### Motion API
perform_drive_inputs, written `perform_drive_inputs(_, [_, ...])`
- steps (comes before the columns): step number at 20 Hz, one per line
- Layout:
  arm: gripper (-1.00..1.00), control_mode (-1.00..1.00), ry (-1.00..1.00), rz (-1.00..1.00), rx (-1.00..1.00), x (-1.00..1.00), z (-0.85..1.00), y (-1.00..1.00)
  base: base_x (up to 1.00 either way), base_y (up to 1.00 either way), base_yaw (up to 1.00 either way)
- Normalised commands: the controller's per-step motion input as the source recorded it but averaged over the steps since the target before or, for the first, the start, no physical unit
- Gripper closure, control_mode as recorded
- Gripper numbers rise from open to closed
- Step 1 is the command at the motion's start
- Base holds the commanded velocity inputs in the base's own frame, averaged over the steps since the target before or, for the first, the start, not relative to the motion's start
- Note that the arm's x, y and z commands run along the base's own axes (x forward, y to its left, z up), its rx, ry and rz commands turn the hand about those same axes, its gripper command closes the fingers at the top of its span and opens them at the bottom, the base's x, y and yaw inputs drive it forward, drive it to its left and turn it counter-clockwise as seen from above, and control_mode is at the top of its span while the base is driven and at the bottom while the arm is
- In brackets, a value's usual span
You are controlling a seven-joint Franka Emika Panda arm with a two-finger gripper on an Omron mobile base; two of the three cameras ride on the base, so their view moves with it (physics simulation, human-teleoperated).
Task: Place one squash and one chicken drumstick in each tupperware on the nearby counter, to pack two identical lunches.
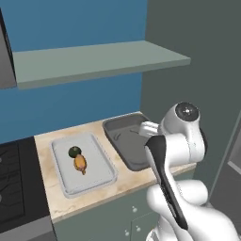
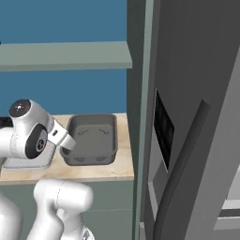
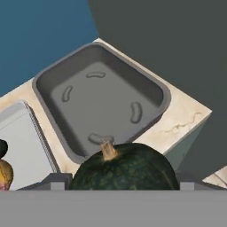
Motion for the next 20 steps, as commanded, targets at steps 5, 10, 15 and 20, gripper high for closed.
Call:
perform_drive_inputs(5, [1.00, -1.00, -0.02, 0.00, 0.00, 0.64, -0.32, 0.00, 0.00, 0.00, 0.00])
perform_drive_inputs(10, [1.00, -1.00, 0.03, 0.00, 0.00, 0.81, -0.19, 0.00, 0.00, 0.00, 0.00])
perform_drive_inputs(15, [1.00, -1.00, 0.00, 0.00, 0.00, 0.84, -0.28, 0.00, 0.00, 0.00, 0.00])
perform_drive_inputs(20, [1.00, -1.00, 0.01, 0.00, 0.00, 0.85, -0.31, 0.00, 0.00, 0.00, 0.00])
